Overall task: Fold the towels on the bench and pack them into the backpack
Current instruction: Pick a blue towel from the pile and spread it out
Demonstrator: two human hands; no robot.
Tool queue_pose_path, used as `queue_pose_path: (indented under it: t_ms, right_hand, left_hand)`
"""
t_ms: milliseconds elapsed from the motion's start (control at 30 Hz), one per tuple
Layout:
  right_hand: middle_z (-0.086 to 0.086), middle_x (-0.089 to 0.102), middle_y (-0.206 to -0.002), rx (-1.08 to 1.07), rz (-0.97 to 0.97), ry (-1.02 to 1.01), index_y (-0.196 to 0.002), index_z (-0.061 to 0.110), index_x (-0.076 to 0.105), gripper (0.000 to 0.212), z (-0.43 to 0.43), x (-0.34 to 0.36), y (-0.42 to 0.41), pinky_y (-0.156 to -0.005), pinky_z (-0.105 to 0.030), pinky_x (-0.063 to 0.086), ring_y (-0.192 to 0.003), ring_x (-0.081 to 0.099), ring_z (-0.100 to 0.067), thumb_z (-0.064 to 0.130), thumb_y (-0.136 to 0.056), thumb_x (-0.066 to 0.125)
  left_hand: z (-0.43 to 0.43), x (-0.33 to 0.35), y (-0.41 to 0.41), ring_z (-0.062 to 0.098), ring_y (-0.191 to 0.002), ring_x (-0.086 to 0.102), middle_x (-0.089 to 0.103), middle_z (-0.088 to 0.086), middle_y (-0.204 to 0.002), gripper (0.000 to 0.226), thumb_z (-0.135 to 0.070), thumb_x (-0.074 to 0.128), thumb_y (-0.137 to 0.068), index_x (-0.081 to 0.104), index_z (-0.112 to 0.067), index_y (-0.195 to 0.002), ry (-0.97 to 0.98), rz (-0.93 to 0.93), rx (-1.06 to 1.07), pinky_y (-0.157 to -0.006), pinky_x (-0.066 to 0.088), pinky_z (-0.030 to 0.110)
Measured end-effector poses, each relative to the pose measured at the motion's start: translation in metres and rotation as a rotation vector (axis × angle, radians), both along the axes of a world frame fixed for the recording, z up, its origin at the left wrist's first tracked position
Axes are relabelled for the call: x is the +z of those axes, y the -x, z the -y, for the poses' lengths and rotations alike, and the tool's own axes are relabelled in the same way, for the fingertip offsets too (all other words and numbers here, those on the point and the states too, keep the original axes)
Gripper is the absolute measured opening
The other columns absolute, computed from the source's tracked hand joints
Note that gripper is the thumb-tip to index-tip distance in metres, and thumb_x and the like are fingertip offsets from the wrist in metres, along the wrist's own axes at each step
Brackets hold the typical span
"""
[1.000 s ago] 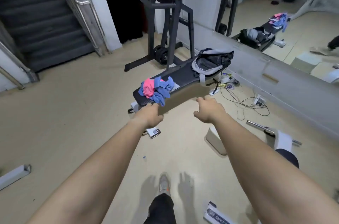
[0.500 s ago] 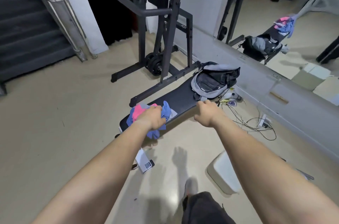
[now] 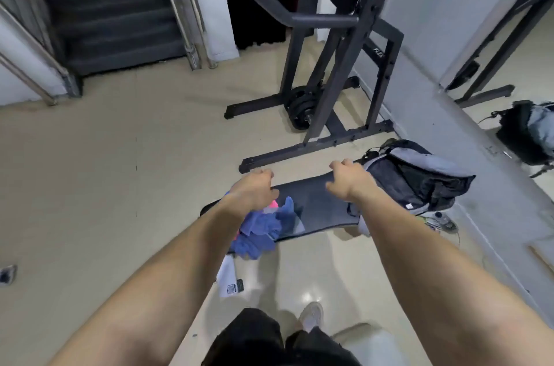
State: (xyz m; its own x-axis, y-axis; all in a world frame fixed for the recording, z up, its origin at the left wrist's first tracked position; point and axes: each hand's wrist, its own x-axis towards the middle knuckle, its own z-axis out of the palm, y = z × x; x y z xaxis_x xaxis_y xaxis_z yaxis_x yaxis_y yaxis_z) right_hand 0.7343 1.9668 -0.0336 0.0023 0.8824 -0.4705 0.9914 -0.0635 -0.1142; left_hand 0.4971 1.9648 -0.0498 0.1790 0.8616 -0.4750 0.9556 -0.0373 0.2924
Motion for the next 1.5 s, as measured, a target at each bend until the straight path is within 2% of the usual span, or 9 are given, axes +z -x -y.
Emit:
queue_pose_path:
  t_ms: [133,367,667,767,933,1100,1233,1367,1500]
  right_hand:
    - [-0.013,0.041,-0.146,0.099,0.003,0.034,-0.145,0.014,0.039,0.059,-0.059,-0.01,0.012,-0.104,-0.048,0.041,-0.134,0.039,-0.035,0.041,-0.095,0.053]
    - [-0.012,0.039,-0.15,0.213,0.013,0.048,-0.15,0.016,0.037,0.062,-0.124,-0.021,0.031,-0.103,-0.046,0.04,-0.136,0.037,-0.034,0.039,-0.094,0.054]
    - [-0.013,0.034,-0.154,0.365,-0.023,0.096,-0.151,0.017,0.035,0.063,-0.191,-0.057,-0.005,-0.108,-0.048,0.037,-0.141,0.032,-0.034,0.037,-0.094,0.053]
    - [-0.011,0.034,-0.153,0.424,-0.023,0.115,-0.151,0.018,0.036,0.062,-0.216,-0.104,-0.031,-0.109,-0.047,0.037,-0.14,0.032,-0.033,0.039,-0.095,0.053]
    - [-0.008,0.037,-0.149,0.457,0.014,0.101,-0.148,0.019,0.039,0.057,-0.27,-0.231,-0.074,-0.104,-0.044,0.04,-0.136,0.038,-0.031,0.037,-0.095,0.051]
    - [-0.009,0.045,-0.139,0.435,-0.011,-0.039,-0.139,0.015,0.044,0.049,-0.322,-0.372,-0.093,-0.097,-0.047,0.041,-0.128,0.042,-0.033,0.034,-0.094,0.052]
    - [-0.012,0.046,-0.138,0.425,0.006,-0.13,-0.143,0.016,0.042,0.053,-0.347,-0.453,-0.093,-0.098,-0.049,0.045,-0.127,0.044,-0.034,0.035,-0.094,0.051]
    - [-0.013,0.042,-0.145,0.425,0.006,-0.216,-0.147,0.014,0.039,0.057,-0.347,-0.496,-0.091,-0.103,-0.052,0.043,-0.132,0.04,-0.036,0.037,-0.096,0.051]
    - [-0.014,0.043,-0.142,0.458,0.021,-0.289,-0.144,0.013,0.041,0.055,-0.31,-0.492,-0.093,-0.099,-0.051,0.044,-0.128,0.043,-0.036,0.038,-0.096,0.051]
  left_hand:
    - [-0.042,-0.013,0.004,0.031,-0.131,0.047,0.04,0.011,-0.147,0.058,-0.035,0.051,-0.094,0.039,-0.014,-0.147,0.018,0.01,0.056,-0.108,0.04,0.045]
    - [-0.092,-0.037,0.012,0.033,-0.124,0.052,0.046,0.013,-0.138,0.053,-0.035,0.054,-0.095,0.045,-0.01,-0.141,0.032,0.024,0.177,-0.103,0.044,0.043]
    - [-0.126,-0.067,-0.027,0.034,-0.127,0.048,0.044,0.012,-0.142,0.055,-0.035,0.052,-0.096,0.04,-0.013,-0.145,0.095,-0.038,0.294,-0.103,0.043,0.044]
    - [-0.143,-0.107,-0.059,0.034,-0.129,0.046,0.042,0.012,-0.143,0.057,-0.037,0.051,-0.095,0.038,-0.015,-0.146,0.109,-0.056,0.331,-0.104,0.043,0.046]
    - [-0.204,-0.223,-0.112,0.033,-0.133,0.042,0.038,0.012,-0.148,0.057,-0.039,0.05,-0.097,0.038,-0.015,-0.147,0.072,-0.054,0.34,-0.106,0.041,0.043]
    - [-0.264,-0.361,-0.126,0.031,-0.127,0.044,0.045,0.009,-0.138,0.05,-0.04,0.048,-0.096,0.043,-0.015,-0.139,-0.088,-0.117,0.329,-0.102,0.043,0.043]
    - [-0.286,-0.443,-0.121,0.031,-0.125,0.045,0.047,0.008,-0.134,0.049,-0.039,0.047,-0.095,0.044,-0.016,-0.138,-0.169,-0.143,0.345,-0.099,0.044,0.045]
    - [-0.29,-0.488,-0.124,0.031,-0.129,0.044,0.045,0.007,-0.14,0.052,-0.039,0.049,-0.096,0.042,-0.017,-0.143,-0.261,-0.164,0.33,-0.098,0.044,0.045]
    - [-0.261,-0.486,-0.138,0.031,-0.128,0.046,0.042,0.006,-0.143,0.053,-0.039,0.047,-0.098,0.04,-0.017,-0.145,-0.35,-0.122,0.334,-0.097,0.043,0.043]
